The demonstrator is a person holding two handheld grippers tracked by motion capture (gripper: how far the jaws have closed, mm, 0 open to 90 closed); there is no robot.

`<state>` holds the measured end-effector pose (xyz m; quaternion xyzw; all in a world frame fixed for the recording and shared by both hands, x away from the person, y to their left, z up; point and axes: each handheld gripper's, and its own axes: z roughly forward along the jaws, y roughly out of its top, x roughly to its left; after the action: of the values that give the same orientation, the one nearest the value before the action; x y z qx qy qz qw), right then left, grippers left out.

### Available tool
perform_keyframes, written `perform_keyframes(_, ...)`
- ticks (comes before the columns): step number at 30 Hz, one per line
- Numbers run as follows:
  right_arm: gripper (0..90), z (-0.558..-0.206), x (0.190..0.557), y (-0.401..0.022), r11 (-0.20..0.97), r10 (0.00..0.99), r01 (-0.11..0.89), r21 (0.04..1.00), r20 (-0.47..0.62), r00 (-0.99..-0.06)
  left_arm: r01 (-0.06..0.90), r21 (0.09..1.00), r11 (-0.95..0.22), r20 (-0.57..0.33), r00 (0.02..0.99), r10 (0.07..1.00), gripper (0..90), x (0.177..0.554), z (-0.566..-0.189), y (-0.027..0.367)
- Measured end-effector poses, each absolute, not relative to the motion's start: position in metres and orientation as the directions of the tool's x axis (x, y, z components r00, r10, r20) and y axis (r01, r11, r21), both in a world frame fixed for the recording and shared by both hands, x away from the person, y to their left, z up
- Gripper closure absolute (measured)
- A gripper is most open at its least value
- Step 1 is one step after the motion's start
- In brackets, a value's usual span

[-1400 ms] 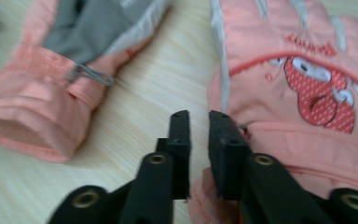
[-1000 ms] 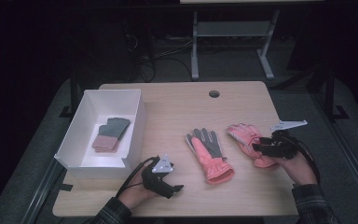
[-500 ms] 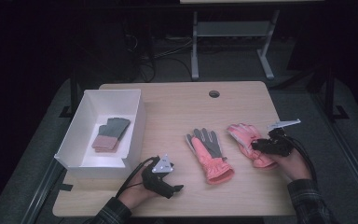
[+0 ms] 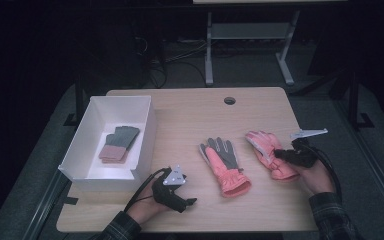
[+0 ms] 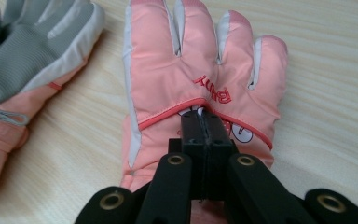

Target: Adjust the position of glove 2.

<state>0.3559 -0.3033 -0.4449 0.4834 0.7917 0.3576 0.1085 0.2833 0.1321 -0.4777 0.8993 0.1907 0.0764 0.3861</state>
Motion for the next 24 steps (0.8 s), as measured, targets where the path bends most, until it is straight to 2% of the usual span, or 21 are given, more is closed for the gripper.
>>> perform_keyframes(15,90.0,-0.413,0.347,-0.298,0.210,0.841,0.689,0.694,0.231,-0.489,0.284,0.725,-0.628,-0.010,0.915,0.403,13.0,0.283,-0.478,0.132)
perform_keyframes(24,89.9,-0.386,0.334,-0.273,0.212,0.824,0.655,0.726,0.227,-0.519,0.278,0.726,-0.629,-0.004,0.916,0.401,13.0,0.284,-0.478,0.132)
